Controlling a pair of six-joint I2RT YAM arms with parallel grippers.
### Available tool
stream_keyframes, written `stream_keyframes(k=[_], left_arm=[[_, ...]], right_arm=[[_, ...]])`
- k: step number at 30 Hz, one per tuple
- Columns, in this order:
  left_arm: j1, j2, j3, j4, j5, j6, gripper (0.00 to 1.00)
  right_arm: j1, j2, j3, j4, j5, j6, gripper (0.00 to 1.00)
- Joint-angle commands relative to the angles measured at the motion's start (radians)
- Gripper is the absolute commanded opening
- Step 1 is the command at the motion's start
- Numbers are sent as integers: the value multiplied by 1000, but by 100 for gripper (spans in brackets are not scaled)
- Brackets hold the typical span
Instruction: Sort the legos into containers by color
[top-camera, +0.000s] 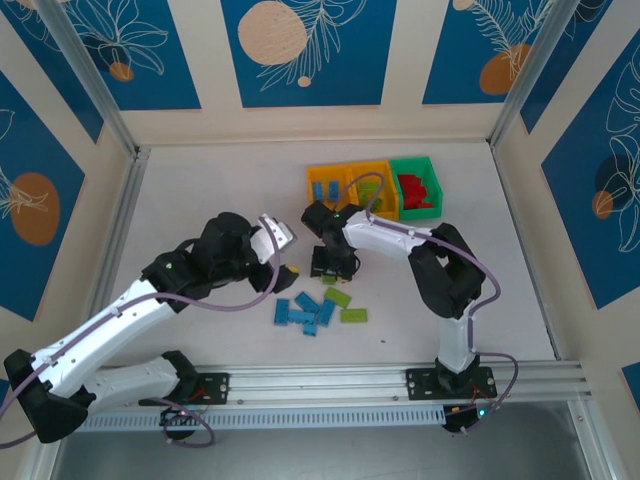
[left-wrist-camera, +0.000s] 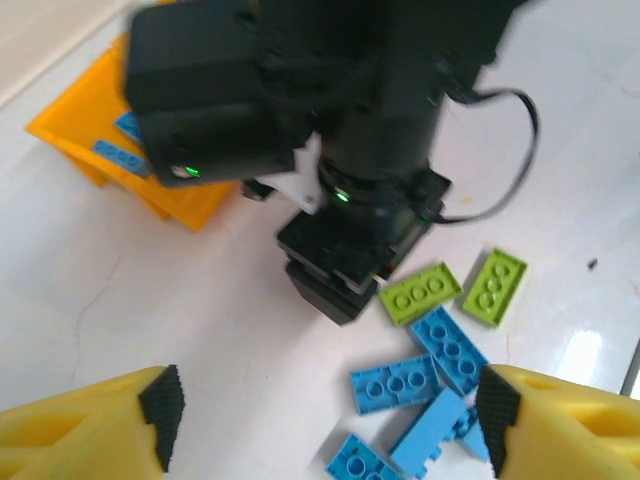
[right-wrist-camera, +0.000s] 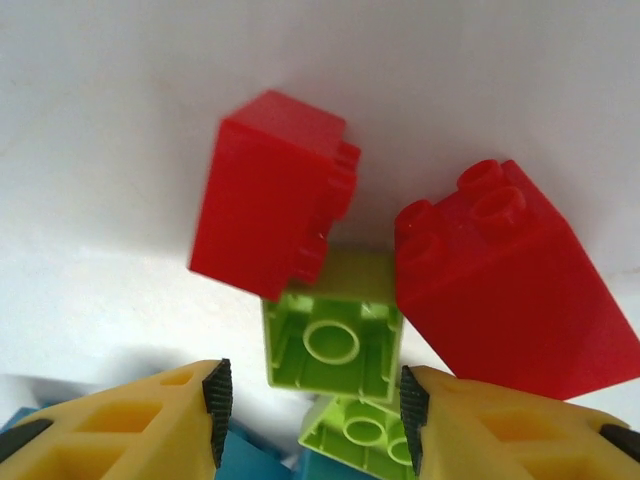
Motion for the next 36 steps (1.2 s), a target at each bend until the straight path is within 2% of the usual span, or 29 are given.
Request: stream_keyframes(k=[1, 6, 11, 14, 17, 20, 25, 27, 31, 33, 36], left_arm=[[-3, -3, -24, -70, 86, 108, 83], [-3, -23, -46, -62, 83, 127, 86], [-2, -24, -53, -33, 85, 133, 86], [-2, -13, -51, -25, 83, 136, 86], [-3, -5, -50, -13, 84, 135, 86], [-3, -6, -47, -10, 86, 136, 86], [-2, -54, -67, 40, 132, 124, 86], [-3, -81, -89, 104, 164, 102, 87], [-4, -93, -122, 246, 176, 30, 89], [-3, -81, -133, 318, 132, -33, 91], [-4, -48, -131, 369, -22, -155, 97]], right_arm=[[2, 78, 9, 34, 41, -23, 51], [4, 84, 16, 22, 83, -38, 44], [39, 76, 0, -18, 156, -65, 52], [41, 69, -23, -1, 154, -73, 52], [33, 67, -24, 6, 149, -77, 43], [28, 39, -34, 18, 155, -78, 30], [15, -128, -81, 38, 186, -83, 15], [-16, -221, -96, 58, 214, -102, 9], [-154, -302, -76, 140, 249, -199, 9], [-253, -270, -29, 185, 244, -264, 10], [-367, -150, 86, 222, 221, -336, 9]])
